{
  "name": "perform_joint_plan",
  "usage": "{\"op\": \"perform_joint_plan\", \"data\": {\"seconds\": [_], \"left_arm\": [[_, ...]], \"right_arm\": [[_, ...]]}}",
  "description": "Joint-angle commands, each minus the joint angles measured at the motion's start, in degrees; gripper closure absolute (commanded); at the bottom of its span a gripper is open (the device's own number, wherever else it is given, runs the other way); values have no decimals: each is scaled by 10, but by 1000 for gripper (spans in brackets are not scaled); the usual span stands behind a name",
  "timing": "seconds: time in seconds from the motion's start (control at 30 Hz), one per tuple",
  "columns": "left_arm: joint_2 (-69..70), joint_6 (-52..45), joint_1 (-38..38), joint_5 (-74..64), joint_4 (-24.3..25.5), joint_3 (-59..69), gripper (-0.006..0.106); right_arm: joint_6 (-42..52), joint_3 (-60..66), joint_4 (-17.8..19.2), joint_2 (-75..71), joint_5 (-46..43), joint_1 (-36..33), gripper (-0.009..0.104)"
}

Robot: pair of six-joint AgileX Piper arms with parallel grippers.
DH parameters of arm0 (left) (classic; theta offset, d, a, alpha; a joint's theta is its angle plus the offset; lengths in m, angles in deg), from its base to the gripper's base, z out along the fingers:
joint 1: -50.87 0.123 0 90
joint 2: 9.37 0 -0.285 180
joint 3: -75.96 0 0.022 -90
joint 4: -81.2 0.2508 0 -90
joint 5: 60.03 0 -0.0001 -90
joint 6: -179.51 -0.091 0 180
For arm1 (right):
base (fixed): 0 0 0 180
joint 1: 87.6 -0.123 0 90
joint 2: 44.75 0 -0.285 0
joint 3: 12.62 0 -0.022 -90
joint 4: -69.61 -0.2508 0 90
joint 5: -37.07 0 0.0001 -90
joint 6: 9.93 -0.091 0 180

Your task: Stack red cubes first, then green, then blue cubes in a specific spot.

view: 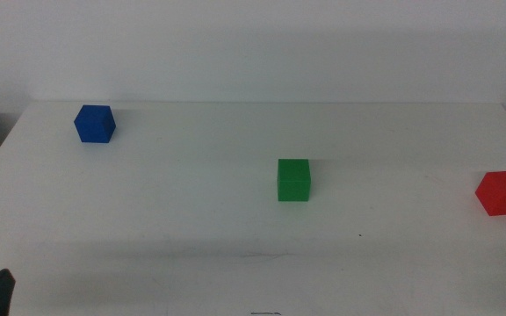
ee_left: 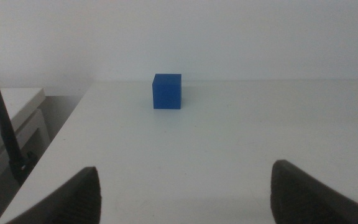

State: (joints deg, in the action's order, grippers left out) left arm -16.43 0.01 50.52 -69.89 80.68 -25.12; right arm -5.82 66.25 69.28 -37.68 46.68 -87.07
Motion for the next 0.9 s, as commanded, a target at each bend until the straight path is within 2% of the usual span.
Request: {"op": "perform_joint_plan", "data": {"seconds": [0.0, 0.13, 0.37, 0.43, 0.6, 0.67, 0.77, 0.87], "left_arm": [[10, 7, -1, 44, -2, -2, 7], [10, 7, -1, 44, -2, -2, 7], [10, 7, -1, 44, -2, -2, 7], [10, 7, -1, 44, -2, -2, 7], [10, 7, -1, 44, -2, -2, 7], [10, 7, -1, 44, -2, -2, 7], [10, 7, -1, 44, -2, -2, 7], [10, 7, -1, 44, -2, -2, 7]], "right_arm": [[-2, -13, -12, -8, -43, 4, 3], [-6, -43, -31, 23, -16, 4, 3], [-6, -191, -26, 204, 103, 4, 3], [-8, -248, -27, 265, 163, 4, 3], [-8, -422, -26, 418, 400, 4, 3], [-8, -468, -26, 465, 457, 4, 3], [-8, -514, -26, 512, 488, 4, 3], [-8, -525, -26, 543, 475, 4, 3]]}}
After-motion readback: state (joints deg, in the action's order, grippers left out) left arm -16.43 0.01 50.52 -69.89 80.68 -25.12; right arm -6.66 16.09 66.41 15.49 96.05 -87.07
